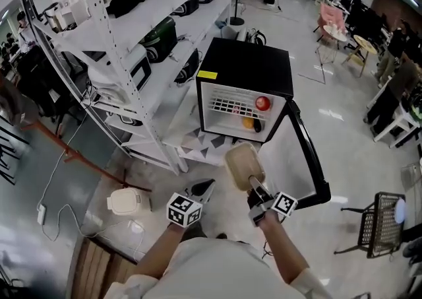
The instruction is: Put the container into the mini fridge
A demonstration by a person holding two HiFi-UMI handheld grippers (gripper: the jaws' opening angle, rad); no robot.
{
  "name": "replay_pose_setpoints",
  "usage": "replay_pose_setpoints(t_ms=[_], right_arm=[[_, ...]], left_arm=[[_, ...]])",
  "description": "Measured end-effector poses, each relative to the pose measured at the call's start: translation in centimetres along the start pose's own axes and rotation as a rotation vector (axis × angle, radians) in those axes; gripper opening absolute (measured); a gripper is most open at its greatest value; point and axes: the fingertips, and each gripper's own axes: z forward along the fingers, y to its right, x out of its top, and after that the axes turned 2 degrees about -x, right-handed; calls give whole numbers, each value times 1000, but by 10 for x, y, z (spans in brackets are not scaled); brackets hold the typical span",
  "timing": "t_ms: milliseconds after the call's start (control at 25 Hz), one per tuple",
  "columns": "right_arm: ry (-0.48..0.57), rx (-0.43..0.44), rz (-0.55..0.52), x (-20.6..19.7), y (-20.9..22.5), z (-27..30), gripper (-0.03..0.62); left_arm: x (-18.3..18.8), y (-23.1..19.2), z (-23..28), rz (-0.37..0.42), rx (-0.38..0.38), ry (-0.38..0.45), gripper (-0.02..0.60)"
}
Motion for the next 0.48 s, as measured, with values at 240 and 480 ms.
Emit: replay_pose_setpoints(t_ms=[240,480], right_arm=[[46,-10,-10,18,4,32,224],[84,-51,17,24,10,71,224]], left_arm=[[15,-35,21,-2,-46,-8,5],[32,-84,35,7,-72,-10,5]])
